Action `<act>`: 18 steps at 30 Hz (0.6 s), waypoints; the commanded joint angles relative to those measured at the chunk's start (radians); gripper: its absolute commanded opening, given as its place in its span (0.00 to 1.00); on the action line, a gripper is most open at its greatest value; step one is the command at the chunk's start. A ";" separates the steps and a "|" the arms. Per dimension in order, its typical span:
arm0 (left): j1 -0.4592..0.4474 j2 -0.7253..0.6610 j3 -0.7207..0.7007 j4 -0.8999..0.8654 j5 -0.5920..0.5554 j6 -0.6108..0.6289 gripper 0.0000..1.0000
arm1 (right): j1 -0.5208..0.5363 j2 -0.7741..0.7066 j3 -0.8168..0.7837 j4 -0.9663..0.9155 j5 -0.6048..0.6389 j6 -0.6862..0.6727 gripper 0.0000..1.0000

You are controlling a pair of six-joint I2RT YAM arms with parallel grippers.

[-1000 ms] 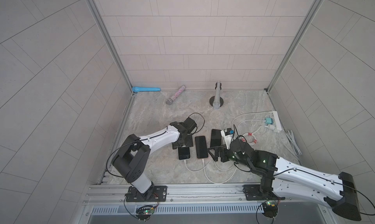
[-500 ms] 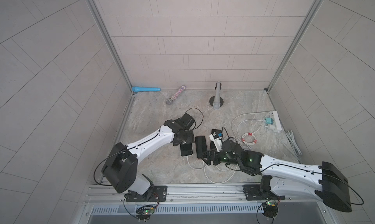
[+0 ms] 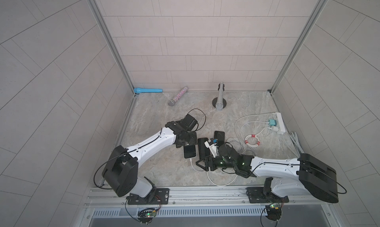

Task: Unplug the charging cable from the phone
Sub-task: Remove the charging cable from the phone.

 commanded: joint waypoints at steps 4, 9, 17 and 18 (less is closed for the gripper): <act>0.006 -0.030 0.018 0.015 0.004 -0.011 0.00 | 0.049 0.082 0.013 0.155 0.009 0.042 0.67; 0.005 -0.030 0.006 0.022 0.001 -0.017 0.00 | 0.075 0.149 0.024 0.231 0.032 0.078 0.63; 0.006 -0.036 -0.011 0.034 0.000 -0.020 0.00 | 0.089 0.197 0.036 0.294 0.061 0.104 0.58; 0.005 -0.036 -0.013 0.036 0.000 -0.020 0.00 | 0.089 0.199 0.040 0.295 0.065 0.105 0.58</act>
